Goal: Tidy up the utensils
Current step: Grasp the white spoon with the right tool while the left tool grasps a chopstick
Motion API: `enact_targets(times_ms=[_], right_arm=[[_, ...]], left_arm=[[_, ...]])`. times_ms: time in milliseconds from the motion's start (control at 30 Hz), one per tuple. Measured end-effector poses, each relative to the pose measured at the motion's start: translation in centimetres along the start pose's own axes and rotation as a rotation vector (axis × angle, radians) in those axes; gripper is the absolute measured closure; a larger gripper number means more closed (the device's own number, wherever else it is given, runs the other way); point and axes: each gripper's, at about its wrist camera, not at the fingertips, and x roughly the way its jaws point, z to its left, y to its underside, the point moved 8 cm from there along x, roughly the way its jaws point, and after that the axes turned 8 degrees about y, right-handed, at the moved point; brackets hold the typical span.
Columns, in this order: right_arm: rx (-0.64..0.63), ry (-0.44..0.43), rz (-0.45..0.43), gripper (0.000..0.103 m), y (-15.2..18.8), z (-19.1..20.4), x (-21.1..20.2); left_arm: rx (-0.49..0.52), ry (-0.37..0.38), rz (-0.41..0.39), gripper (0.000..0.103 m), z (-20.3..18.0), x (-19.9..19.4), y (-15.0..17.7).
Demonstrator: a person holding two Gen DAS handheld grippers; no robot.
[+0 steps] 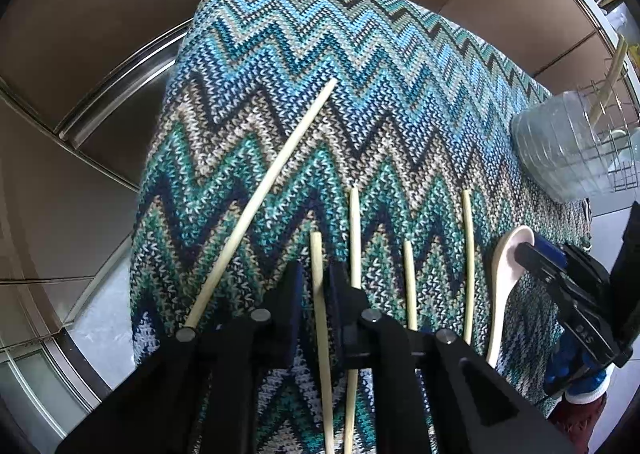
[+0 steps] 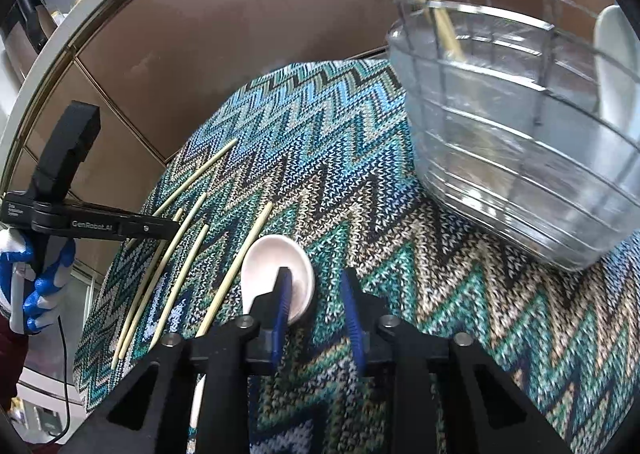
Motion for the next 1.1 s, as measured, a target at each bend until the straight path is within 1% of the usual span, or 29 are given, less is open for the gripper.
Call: enact_targets(times_ms=[33, 200, 333, 433, 533, 700, 800, 1000, 1100], right_arm=[[-0.001, -0.006, 0.003, 0.085, -0.1, 0.0, 0.2], [-0.017, -0.042, 0.015, 0.095, -0.5, 0.3, 0.7], [-0.057, -0.018, 0.002, 0.096, -0.3, 1.0, 0.0], [-0.061, -0.010, -0.020, 0.096, -0.1, 1.3, -1.0], [-0.060, 0.013, -0.056, 0.097, 0.0, 1.6, -2.8], [-0.063, 0.056, -0.121, 0.097, 0.6, 2.0, -6.4], [-0.070, 0.085, -0.156, 0.097, 1.5, 2.7, -8.7], [-0.068, 0.123, -0.211, 0.097, 3.2, 5.5, -12.9], [-0.071, 0.145, -0.245, 0.097, 4.1, 6.8, -15.3]], left_arm=[[-0.004, 0.000, 0.000, 0.093, 0.1, 0.1, -0.1], [-0.005, -0.015, -0.010, 0.096, 0.1, -0.1, 0.2], [-0.011, -0.014, -0.026, 0.098, 0.4, -0.3, 0.4], [-0.014, -0.006, -0.054, 0.098, 0.5, -0.9, 0.8], [-0.019, 0.012, -0.092, 0.098, 0.3, -2.0, 1.1], [0.019, 0.014, -0.181, 0.098, -0.4, -5.6, 2.5], [0.042, 0.017, -0.231, 0.099, -1.1, -8.0, 3.2], [0.067, 0.026, -0.326, 0.099, -2.3, -11.9, 4.7], [0.077, 0.030, -0.370, 0.099, -2.5, -14.1, 6.1]])
